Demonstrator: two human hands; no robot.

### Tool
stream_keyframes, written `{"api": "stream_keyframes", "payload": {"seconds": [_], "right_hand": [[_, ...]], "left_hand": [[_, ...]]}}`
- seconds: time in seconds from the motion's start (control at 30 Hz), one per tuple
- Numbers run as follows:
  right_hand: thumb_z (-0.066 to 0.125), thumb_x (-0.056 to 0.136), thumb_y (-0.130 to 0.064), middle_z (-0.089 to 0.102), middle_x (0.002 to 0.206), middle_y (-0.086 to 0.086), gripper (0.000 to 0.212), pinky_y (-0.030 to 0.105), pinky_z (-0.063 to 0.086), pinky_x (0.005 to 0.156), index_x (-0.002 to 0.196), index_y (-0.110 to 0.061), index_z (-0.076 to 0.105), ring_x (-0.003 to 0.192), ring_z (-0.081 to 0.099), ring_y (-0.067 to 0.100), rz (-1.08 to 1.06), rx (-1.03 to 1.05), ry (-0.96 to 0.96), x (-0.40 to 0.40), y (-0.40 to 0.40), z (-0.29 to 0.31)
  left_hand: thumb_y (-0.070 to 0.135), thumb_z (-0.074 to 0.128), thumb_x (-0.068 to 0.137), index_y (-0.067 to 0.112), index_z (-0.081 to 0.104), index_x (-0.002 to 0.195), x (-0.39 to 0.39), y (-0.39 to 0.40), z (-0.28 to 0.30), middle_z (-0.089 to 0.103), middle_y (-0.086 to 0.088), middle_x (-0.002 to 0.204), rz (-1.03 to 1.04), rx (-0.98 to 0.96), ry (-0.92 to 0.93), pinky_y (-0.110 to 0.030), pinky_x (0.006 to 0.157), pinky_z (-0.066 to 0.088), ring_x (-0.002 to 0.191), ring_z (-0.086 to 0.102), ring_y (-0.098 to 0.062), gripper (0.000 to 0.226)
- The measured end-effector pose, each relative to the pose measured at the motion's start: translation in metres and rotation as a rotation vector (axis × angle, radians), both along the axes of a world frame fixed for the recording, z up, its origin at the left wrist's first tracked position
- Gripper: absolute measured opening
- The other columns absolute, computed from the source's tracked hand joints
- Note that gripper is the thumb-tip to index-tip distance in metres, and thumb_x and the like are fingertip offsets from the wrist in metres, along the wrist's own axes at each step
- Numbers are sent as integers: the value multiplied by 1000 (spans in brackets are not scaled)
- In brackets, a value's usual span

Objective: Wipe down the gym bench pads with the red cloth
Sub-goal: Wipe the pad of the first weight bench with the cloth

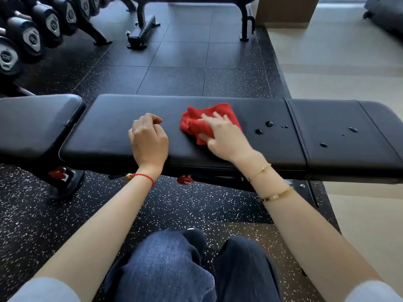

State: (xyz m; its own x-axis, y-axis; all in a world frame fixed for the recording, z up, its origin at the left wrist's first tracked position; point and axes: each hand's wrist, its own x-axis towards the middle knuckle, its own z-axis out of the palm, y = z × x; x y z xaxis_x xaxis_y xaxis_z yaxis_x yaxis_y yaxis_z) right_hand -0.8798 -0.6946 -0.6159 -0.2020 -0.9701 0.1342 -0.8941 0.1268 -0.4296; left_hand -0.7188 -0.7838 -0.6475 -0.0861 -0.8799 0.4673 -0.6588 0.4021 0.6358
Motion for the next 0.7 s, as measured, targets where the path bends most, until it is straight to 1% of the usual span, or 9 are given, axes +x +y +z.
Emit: {"api": "stream_keyframes", "payload": {"seconds": [0.1,0.2,0.27,0.33,0.43,0.53,0.6,0.7], "right_hand": [[57,91,-23,41,149,-3,46,37,12,119,137,-19,48,143,26,22,138,-42,-1,17,29,-8],[59,91,-23,42,148,-7,46,36,13,120,136,-21,49,143,26,18,168,-52,-28,5,47,-8],[60,91,-23,43,147,-5,48,33,13,120,137,-21,48,142,28,19,124,-41,-35,-15,43,-6],[60,90,-22,43,147,0,49,31,16,115,138,-22,48,141,30,24,11,-36,-38,-38,30,-3],[58,92,-26,42,148,9,49,36,19,114,139,-21,45,140,31,30,-136,20,-5,-63,-4,0],[57,91,-26,46,141,21,51,40,22,112,140,-22,44,131,39,38,-192,12,8,-57,-37,6],[57,90,-25,49,138,21,50,40,23,110,139,-21,45,129,41,37,-151,-2,23,-39,-49,7],[56,91,-25,45,144,12,49,37,19,115,138,-16,47,136,35,31,48,-1,40,-5,-37,0]], "left_hand": [[4,42,86,11,64,95,2,-1,-1,69,-6,98,-3,3,15,-36,92,35,99,55,-27,25],[4,42,85,12,64,94,2,-2,-1,69,-5,97,-11,12,4,-35,91,35,99,55,-27,25],[5,42,85,13,64,93,2,-2,0,69,-5,96,-11,12,-4,-35,91,35,98,54,-27,24],[5,42,85,13,64,92,0,-2,-1,68,-5,95,-20,6,-15,-35,90,35,97,55,-27,24],[4,43,85,13,63,92,-2,-1,-2,67,-4,93,-39,-12,-31,-33,89,35,94,55,-25,23],[5,42,86,14,63,92,-2,-2,-3,67,-3,93,-47,-18,-31,-30,88,34,93,55,-23,23],[5,42,86,13,63,92,-1,-2,-2,68,-3,94,-44,-12,-18,-33,90,35,95,55,-24,23],[4,42,85,12,63,94,0,-2,0,68,-4,97,-38,-4,15,-36,91,37,96,55,-26,24]]}}
